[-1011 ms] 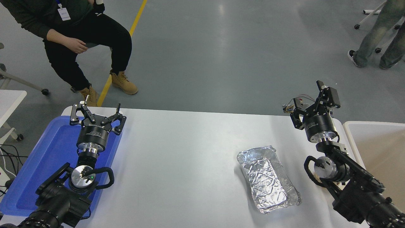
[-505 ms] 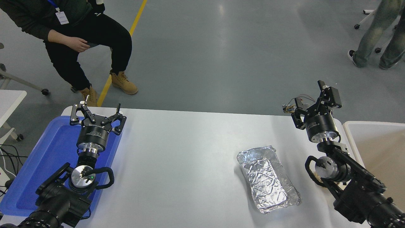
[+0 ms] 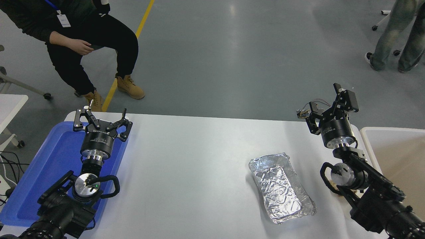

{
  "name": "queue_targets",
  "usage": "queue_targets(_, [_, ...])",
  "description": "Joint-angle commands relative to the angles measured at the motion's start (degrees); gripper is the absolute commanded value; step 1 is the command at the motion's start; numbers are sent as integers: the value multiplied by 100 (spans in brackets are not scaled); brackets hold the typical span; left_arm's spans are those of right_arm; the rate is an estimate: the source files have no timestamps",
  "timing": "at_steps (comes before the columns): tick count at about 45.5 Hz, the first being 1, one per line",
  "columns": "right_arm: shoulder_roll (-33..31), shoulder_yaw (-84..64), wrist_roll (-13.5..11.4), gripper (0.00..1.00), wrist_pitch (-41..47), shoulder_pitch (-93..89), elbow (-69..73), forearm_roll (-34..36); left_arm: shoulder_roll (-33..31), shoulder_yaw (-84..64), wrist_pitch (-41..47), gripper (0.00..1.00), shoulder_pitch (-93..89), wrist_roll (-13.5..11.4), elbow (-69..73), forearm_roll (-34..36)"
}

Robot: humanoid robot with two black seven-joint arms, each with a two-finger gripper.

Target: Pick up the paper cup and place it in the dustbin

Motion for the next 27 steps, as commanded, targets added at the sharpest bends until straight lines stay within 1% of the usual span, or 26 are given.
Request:
queue_targets(1, [-45, -8, -8, 100, 1, 94, -40, 0, 0, 1, 0, 100, 0, -1, 0, 0])
queue_targets(12, [-62, -70, -8, 100, 9, 112, -40, 0, 0, 1, 0, 100, 0, 8, 0, 0])
queue_targets(22, [-396, -140, -8, 100, 36, 217, -40, 9, 0, 1, 0, 100, 0, -1, 0, 0])
queue_targets(27, [-659, -499, -8, 100, 44, 358, -40, 140, 0, 1, 0, 100, 0, -1, 0, 0])
